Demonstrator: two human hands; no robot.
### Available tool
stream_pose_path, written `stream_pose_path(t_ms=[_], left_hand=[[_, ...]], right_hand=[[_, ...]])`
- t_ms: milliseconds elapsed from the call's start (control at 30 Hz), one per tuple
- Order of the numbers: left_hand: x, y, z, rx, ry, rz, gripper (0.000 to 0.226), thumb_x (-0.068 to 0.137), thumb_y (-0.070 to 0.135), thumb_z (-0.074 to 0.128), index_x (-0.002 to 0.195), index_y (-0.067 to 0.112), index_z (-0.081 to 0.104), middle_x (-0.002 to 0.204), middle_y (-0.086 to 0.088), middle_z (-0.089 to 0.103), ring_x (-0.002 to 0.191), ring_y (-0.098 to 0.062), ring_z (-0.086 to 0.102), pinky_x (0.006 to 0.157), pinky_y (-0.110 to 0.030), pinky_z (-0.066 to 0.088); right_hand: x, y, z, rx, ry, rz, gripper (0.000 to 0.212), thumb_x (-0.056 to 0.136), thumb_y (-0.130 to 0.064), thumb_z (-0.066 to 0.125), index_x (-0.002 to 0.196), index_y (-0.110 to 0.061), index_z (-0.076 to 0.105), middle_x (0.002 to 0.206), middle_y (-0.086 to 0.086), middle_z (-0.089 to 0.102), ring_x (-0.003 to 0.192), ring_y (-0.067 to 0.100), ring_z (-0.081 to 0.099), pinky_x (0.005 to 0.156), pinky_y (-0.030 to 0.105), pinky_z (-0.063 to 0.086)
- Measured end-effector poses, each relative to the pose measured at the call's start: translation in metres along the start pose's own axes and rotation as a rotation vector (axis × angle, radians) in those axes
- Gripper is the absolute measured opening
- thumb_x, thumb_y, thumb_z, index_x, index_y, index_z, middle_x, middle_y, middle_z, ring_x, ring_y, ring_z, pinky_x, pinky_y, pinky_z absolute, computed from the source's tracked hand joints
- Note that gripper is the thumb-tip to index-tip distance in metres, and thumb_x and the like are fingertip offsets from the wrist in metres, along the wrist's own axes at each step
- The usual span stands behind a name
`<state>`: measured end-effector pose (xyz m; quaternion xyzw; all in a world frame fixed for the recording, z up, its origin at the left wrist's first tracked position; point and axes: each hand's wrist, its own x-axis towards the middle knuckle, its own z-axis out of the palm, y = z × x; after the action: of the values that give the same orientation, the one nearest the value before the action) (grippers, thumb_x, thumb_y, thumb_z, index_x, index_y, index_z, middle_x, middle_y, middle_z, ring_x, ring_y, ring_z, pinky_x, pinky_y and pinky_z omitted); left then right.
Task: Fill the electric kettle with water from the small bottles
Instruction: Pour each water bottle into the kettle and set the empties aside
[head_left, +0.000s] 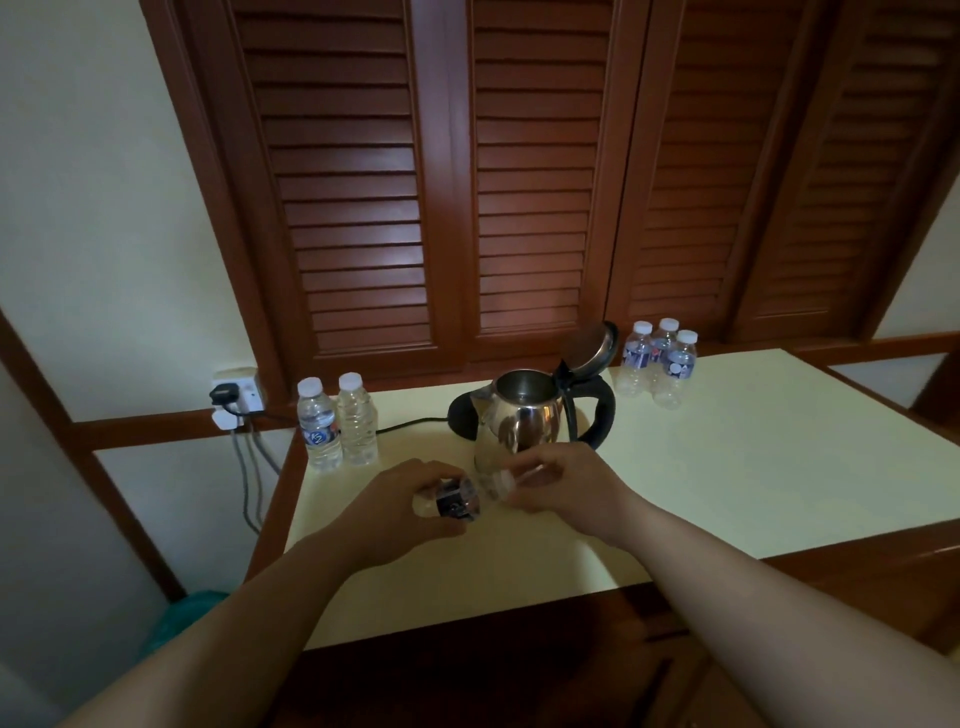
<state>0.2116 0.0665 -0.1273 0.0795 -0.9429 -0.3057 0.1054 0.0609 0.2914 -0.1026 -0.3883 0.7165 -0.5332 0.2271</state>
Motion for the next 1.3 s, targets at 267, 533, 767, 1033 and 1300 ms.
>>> stream_pose_path(t_ms=[267, 533, 767, 1033, 1300], left_hand=[[0.016, 0.029, 0.014, -0.014, 0.036, 0.036, 0.056, 0.075, 0.048, 0.088, 0.126, 0.046, 0.064, 0.112, 0.017, 0.065, 0.100, 0.001, 0.062, 0.092, -0.029, 0.056], [0.035, 0.077, 0.049, 0.034, 0.136, 0.011, 0.058, 0.075, 0.044, 0.090, 0.128, 0.044, 0.066, 0.102, 0.012, 0.063, 0.091, -0.002, 0.059, 0.084, -0.027, 0.052], [0.066, 0.136, 0.087, -0.023, 0.137, 0.019, 0.048, 0.080, 0.039, 0.087, 0.124, 0.041, 0.068, 0.112, 0.019, 0.066, 0.102, 0.000, 0.063, 0.090, -0.022, 0.052], [0.118, 0.189, 0.130, -0.222, 0.051, -0.105, 0.052, 0.083, 0.038, 0.086, 0.132, 0.035, 0.066, 0.112, 0.014, 0.075, 0.103, -0.005, 0.071, 0.092, -0.034, 0.061], [0.160, 0.221, 0.163, -0.252, 0.092, -0.096, 0.047, 0.082, 0.031, 0.088, 0.125, 0.030, 0.070, 0.108, 0.011, 0.076, 0.100, -0.010, 0.073, 0.091, -0.040, 0.060]], right_hand=[[-0.007, 0.006, -0.034, 0.010, -0.056, -0.006, 0.016, 0.094, -0.017, 0.077, 0.109, -0.011, 0.078, 0.095, 0.008, 0.079, 0.088, 0.022, 0.076, 0.076, 0.028, 0.061], [-0.003, 0.027, -0.081, -0.186, -0.095, 0.041, 0.025, 0.104, -0.029, 0.062, 0.098, -0.006, 0.069, 0.080, 0.011, 0.074, 0.073, 0.027, 0.073, 0.067, 0.033, 0.062], [-0.004, 0.049, -0.161, -0.007, -0.159, 0.057, 0.016, 0.098, -0.019, 0.071, 0.100, -0.004, 0.076, 0.088, 0.017, 0.077, 0.081, 0.027, 0.076, 0.073, 0.029, 0.061], [0.007, 0.075, -0.254, -0.053, -0.203, -0.082, 0.022, 0.083, -0.002, 0.083, 0.104, -0.010, 0.080, 0.094, 0.002, 0.079, 0.088, 0.015, 0.074, 0.081, 0.026, 0.061], [0.017, 0.089, -0.304, -0.235, -0.247, -0.026, 0.031, 0.101, -0.032, 0.066, 0.087, -0.004, 0.071, 0.071, 0.008, 0.073, 0.063, 0.018, 0.070, 0.071, 0.036, 0.060]])
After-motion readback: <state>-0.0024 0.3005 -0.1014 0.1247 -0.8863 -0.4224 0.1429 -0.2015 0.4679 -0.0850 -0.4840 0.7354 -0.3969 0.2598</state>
